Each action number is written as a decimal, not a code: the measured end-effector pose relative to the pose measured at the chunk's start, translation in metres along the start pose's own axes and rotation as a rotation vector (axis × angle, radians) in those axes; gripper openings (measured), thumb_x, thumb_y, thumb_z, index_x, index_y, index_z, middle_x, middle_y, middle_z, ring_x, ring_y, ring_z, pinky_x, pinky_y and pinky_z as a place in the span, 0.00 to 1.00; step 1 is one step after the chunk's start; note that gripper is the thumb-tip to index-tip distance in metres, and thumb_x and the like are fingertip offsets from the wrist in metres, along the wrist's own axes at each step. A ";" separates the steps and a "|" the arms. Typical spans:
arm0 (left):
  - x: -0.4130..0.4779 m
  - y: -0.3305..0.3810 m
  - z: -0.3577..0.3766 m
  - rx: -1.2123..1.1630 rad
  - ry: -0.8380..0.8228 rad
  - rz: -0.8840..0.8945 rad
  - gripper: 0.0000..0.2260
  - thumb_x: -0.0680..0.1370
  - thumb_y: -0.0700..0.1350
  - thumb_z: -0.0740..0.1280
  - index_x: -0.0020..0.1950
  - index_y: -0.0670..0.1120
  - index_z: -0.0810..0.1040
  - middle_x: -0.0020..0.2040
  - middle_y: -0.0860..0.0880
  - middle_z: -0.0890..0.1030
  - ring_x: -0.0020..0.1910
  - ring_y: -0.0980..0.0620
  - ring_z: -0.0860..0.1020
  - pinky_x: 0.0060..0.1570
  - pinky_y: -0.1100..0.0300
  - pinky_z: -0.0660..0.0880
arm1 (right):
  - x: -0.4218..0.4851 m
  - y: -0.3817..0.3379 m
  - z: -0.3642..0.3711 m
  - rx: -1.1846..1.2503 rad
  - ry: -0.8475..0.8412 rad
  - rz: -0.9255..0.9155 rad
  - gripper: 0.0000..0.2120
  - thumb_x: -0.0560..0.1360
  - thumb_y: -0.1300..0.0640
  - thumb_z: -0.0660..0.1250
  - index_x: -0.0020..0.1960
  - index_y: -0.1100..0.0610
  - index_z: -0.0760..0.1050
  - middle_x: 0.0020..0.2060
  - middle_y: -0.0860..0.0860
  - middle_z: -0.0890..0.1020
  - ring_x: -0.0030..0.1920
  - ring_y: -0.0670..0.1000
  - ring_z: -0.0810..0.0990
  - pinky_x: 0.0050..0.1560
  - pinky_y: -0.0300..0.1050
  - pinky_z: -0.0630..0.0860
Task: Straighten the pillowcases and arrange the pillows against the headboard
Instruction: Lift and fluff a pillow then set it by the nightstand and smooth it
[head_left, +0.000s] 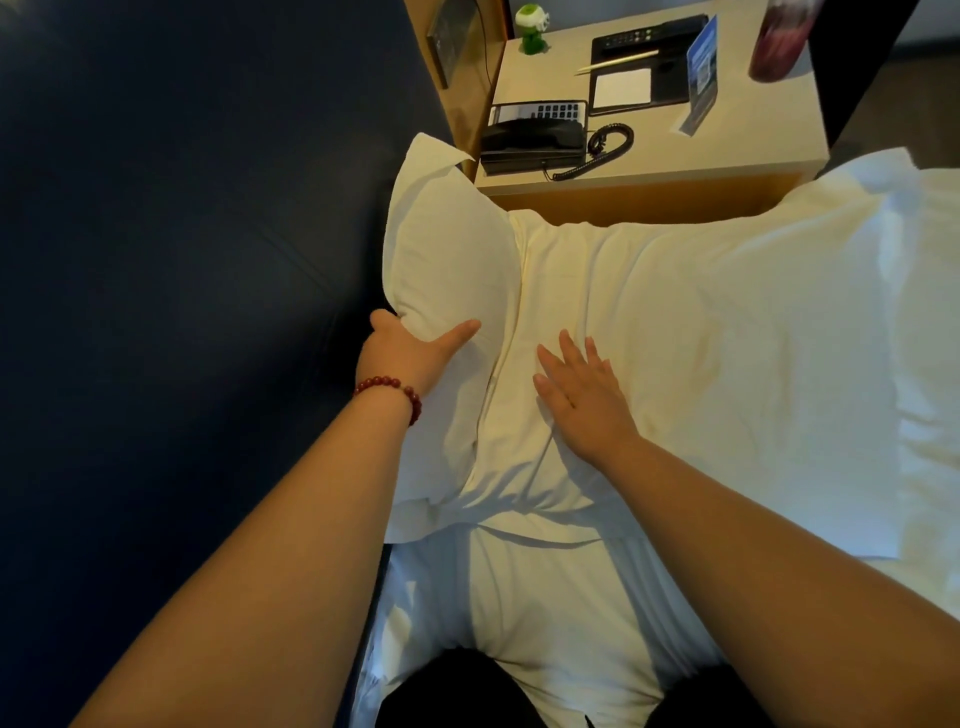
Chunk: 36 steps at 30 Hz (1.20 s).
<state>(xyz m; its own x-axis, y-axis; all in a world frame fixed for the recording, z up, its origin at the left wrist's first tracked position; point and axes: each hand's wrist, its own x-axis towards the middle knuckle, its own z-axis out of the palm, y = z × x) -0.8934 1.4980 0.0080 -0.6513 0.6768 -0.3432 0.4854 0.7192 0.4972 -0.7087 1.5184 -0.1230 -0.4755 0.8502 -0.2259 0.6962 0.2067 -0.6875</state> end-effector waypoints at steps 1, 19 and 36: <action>0.001 0.002 -0.004 -0.015 0.011 -0.014 0.44 0.65 0.67 0.75 0.69 0.42 0.62 0.53 0.48 0.71 0.47 0.47 0.73 0.42 0.55 0.72 | 0.000 -0.001 0.001 -0.027 -0.008 0.000 0.26 0.82 0.41 0.45 0.79 0.45 0.51 0.79 0.47 0.44 0.78 0.52 0.38 0.75 0.51 0.36; -0.023 0.042 -0.094 0.100 0.208 0.386 0.13 0.73 0.52 0.75 0.49 0.49 0.73 0.40 0.56 0.74 0.38 0.59 0.71 0.35 0.68 0.65 | 0.031 -0.077 0.035 0.169 -0.114 0.025 0.27 0.83 0.43 0.42 0.78 0.44 0.37 0.79 0.48 0.39 0.78 0.55 0.37 0.76 0.54 0.39; -0.039 0.013 0.017 1.151 0.310 0.766 0.33 0.80 0.66 0.46 0.81 0.51 0.44 0.80 0.43 0.38 0.77 0.39 0.35 0.73 0.37 0.33 | 0.033 0.009 -0.026 -0.401 0.254 0.146 0.29 0.79 0.36 0.35 0.78 0.40 0.43 0.80 0.49 0.44 0.79 0.57 0.41 0.74 0.66 0.39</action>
<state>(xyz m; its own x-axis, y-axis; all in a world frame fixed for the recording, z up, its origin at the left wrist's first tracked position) -0.8521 1.4842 0.0147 -0.0403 0.9988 -0.0281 0.8708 0.0213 -0.4912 -0.7044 1.5613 -0.1185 -0.2461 0.9650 -0.0902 0.9215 0.2041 -0.3304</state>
